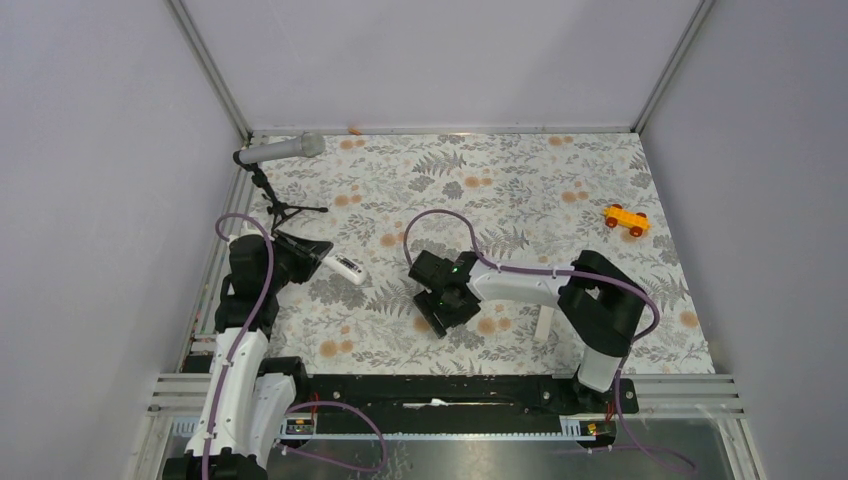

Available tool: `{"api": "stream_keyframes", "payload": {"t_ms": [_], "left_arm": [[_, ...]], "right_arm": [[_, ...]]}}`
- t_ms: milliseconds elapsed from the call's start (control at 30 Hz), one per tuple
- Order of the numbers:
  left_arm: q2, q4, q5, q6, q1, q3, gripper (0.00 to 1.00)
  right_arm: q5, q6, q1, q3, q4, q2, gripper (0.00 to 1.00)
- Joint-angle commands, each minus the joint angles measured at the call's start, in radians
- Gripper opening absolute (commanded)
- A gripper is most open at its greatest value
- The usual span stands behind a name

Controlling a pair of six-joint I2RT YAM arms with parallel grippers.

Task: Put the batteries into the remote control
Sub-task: Pick up the battery cover at the center of the board.

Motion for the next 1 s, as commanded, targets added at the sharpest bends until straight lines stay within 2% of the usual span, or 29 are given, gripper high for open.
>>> {"api": "stream_keyframes", "payload": {"t_ms": [0, 267, 500, 700, 967], "left_arm": [[0.005, 0.064, 0.004, -0.004, 0.009, 0.024, 0.00], [0.006, 0.075, 0.014, -0.010, 0.009, 0.016, 0.00], [0.003, 0.075, 0.012, -0.010, 0.011, 0.009, 0.00], [0.005, 0.096, 0.030, -0.007, 0.012, 0.004, 0.00], [0.042, 0.158, 0.127, 0.052, 0.012, -0.007, 0.00]], "right_arm": [[0.029, -0.011, 0.029, 0.031, -0.023, 0.023, 0.67], [0.128, -0.017, 0.040, 0.059, -0.054, 0.065, 0.52], [0.115, -0.041, 0.053, 0.035, -0.014, 0.067, 0.48], [0.115, -0.053, 0.058, 0.035, 0.005, 0.065, 0.36], [0.139, -0.005, 0.056, 0.034, -0.001, -0.062, 0.33]]}}
